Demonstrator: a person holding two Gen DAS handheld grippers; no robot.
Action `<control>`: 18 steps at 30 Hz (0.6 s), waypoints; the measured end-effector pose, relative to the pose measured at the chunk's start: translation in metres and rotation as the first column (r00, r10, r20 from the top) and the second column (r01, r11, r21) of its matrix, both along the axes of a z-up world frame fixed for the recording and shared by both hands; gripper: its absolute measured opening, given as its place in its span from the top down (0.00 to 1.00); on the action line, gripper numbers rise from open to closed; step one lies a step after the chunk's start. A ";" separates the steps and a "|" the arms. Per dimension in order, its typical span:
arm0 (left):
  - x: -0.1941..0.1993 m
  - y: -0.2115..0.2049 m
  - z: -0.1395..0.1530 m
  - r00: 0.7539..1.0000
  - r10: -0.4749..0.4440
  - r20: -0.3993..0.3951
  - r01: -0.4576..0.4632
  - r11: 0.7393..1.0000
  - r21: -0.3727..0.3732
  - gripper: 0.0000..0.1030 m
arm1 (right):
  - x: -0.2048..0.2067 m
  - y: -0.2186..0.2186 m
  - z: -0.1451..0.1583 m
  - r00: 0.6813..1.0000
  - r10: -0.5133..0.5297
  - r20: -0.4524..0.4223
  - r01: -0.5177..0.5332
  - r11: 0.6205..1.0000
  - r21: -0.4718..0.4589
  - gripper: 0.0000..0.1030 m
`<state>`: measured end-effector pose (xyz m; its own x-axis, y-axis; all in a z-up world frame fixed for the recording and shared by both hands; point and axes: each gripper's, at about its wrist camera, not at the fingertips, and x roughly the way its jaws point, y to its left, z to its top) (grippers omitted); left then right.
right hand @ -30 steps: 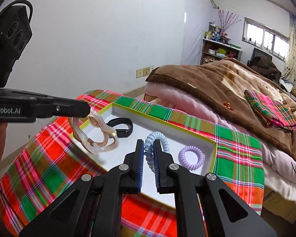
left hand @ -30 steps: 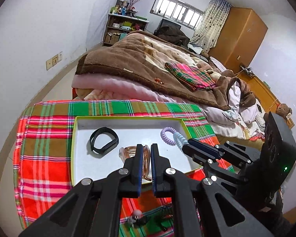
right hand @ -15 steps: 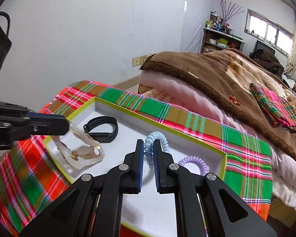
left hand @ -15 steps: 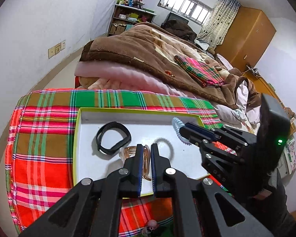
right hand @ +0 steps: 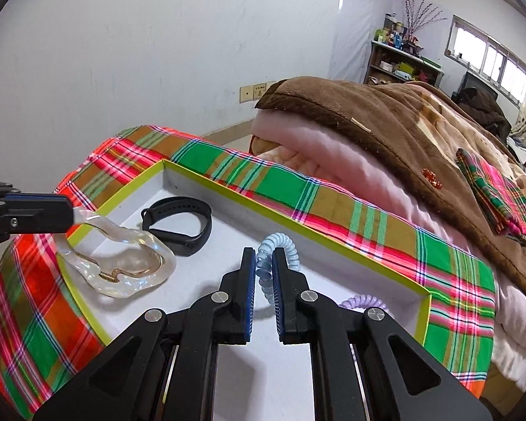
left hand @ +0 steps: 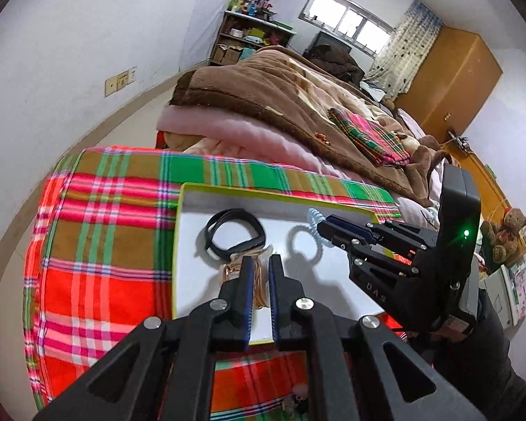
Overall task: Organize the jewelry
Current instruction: 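Open the left tool to drop the claw clip while the right tool releases the blue tie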
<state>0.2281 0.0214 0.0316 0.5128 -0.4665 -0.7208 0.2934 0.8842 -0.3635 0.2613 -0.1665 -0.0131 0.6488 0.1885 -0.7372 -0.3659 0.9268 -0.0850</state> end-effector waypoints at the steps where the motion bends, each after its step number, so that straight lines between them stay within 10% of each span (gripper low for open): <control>1: 0.000 0.004 -0.003 1.000 0.010 -0.008 -0.010 1.000 -0.001 0.91 | 0.001 0.001 -0.002 1.000 0.000 -0.002 0.000 1.000 -0.010 0.91; 18: 0.000 0.016 -0.027 0.996 0.046 -0.076 -0.046 0.999 -0.004 0.92 | 0.011 0.014 -0.017 1.000 0.009 -0.025 -0.011 0.998 -0.063 0.91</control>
<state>0.2281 0.0375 0.0041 0.4776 -0.4477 -0.7560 0.2241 0.8940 -0.3879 0.2726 -0.1529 -0.0299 0.6284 0.1477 -0.7638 -0.3780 0.9161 -0.1338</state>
